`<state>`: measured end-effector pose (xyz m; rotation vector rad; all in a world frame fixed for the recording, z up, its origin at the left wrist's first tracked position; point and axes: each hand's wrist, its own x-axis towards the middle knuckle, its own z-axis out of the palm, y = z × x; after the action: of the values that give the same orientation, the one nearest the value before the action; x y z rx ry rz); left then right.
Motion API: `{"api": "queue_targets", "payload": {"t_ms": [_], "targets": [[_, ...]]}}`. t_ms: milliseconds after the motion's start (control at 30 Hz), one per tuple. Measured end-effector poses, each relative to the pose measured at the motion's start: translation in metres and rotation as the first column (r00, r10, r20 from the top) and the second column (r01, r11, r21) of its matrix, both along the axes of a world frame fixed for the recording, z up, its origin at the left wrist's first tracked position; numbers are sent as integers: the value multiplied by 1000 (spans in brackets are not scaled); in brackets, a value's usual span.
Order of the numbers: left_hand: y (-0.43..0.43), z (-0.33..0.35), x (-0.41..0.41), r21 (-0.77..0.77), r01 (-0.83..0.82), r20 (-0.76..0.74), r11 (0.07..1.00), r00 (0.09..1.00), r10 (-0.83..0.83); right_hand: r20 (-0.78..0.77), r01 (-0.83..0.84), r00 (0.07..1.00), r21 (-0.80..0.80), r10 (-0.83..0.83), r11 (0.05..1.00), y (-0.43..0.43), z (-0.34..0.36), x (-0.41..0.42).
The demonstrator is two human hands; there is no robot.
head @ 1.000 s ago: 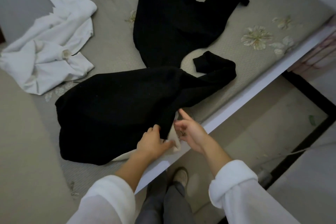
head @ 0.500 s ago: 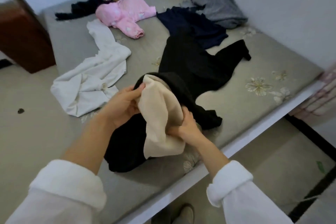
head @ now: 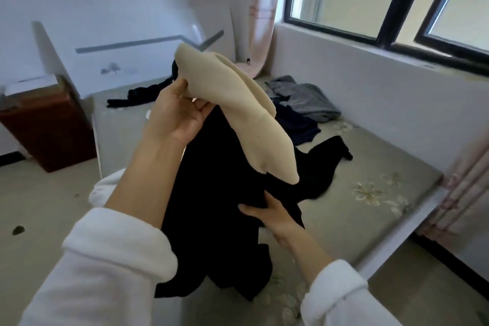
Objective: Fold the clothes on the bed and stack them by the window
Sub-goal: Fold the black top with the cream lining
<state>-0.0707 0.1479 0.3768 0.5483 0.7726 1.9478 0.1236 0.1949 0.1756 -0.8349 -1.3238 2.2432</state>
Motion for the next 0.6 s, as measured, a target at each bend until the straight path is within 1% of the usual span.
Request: {"api": "queue_targets", "payload": {"t_ms": [33,67,133,167,200,233,267,300,333,400,433,467,500,533,600], "targets": [[-1,8,-5,6,-9,14,1000,1000,9,72,69,995,75,-75,995,6,10,-9],[-3,14,-14,15,-36,41,999,999,35,104,140,982,150,-156,979,16,23,-12],[-12,25,-43,10,-122,99,992,988,120,104,208,962,323,-253,923,40,55,-3],[-18,27,-59,-15,-157,109,987,981,158,106,223,950,430,-295,875,54,72,7],[-23,26,-75,-68,-193,95,979,975,199,118,234,927,556,-355,797,68,90,16],[-28,22,-88,-131,-218,70,967,971,228,113,239,899,683,-424,690,80,109,24],[-33,14,-98,-196,-234,34,952,969,245,91,224,882,783,-463,580,89,127,28],[-37,6,-105,-261,-241,4,935,968,251,81,181,888,844,-453,506,95,144,29],[-41,-2,-111,-321,-246,-20,915,967,253,111,108,908,870,-404,482,97,159,28],[-48,-13,-123,-404,-237,-32,884,969,246,261,-92,931,843,-255,530,96,186,29],[-51,-16,-129,-434,-229,-48,872,972,231,367,-214,911,812,-189,543,97,197,32],[-54,-19,-135,-463,-221,-85,858,975,206,470,-334,870,785,-150,522,101,207,35],[-55,-21,-140,-490,-216,-128,845,976,175,549,-428,824,765,-141,481,107,217,37],[-55,-22,-145,-519,-215,-178,828,974,141,604,-493,776,760,-181,425,116,226,37],[-51,-24,-153,-590,-224,-264,776,961,77,631,-545,689,775,-356,319,140,234,33]]}}
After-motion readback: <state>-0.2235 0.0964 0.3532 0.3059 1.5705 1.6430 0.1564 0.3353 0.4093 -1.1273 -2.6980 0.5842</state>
